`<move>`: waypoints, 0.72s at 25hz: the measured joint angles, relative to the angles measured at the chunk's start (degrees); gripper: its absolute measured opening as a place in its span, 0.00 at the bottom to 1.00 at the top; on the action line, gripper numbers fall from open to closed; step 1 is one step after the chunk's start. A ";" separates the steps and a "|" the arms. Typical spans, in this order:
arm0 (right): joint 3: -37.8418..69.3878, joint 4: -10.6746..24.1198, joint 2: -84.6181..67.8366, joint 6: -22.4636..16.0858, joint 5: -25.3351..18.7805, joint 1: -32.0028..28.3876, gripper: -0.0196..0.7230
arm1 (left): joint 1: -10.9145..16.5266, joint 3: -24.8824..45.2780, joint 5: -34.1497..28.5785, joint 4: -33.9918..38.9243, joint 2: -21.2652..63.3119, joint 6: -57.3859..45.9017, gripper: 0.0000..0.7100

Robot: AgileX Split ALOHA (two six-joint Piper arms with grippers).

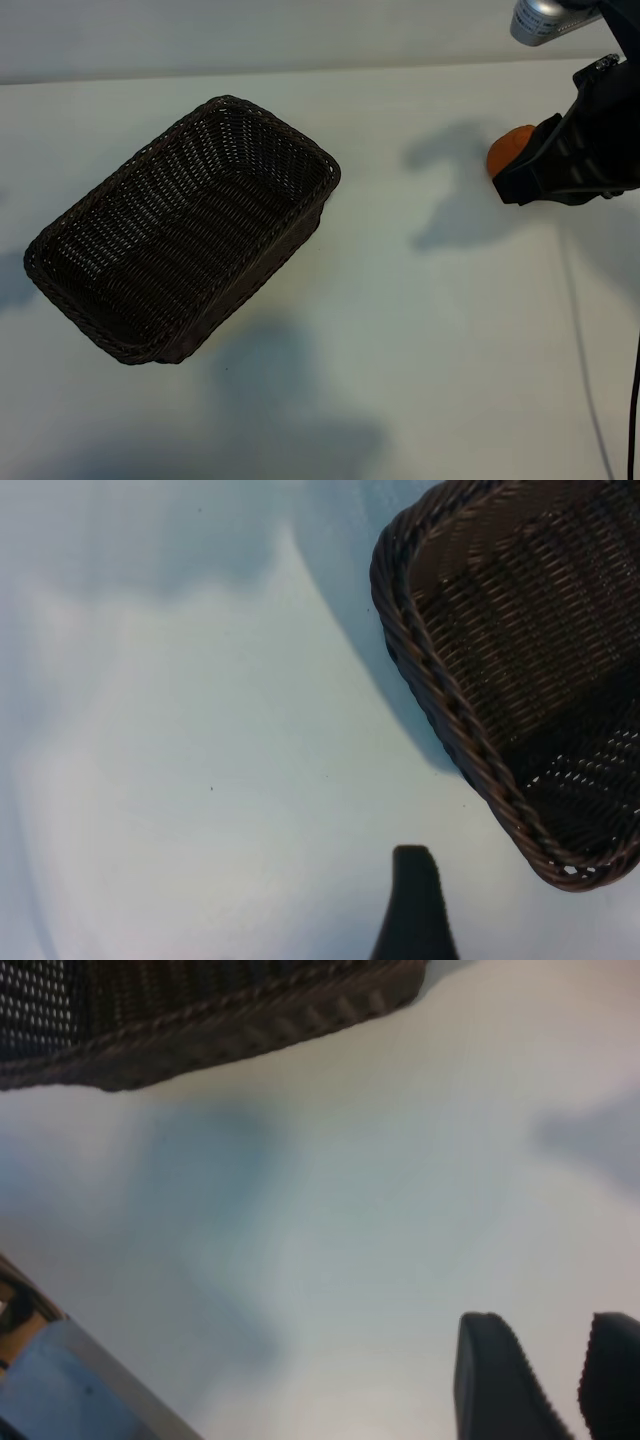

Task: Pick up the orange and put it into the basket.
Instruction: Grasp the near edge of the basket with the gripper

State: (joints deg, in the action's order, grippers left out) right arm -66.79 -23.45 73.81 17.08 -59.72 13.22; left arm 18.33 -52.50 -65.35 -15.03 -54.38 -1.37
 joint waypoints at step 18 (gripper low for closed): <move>1.22 0.25 0.06 4.31 2.04 0.00 0.36 | 0.00 0.06 1.02 -0.07 0.00 0.11 0.80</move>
State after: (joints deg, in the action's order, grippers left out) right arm -65.57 -23.19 73.86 21.39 -57.69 13.22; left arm 18.33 -52.44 -64.33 -15.10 -54.38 -1.26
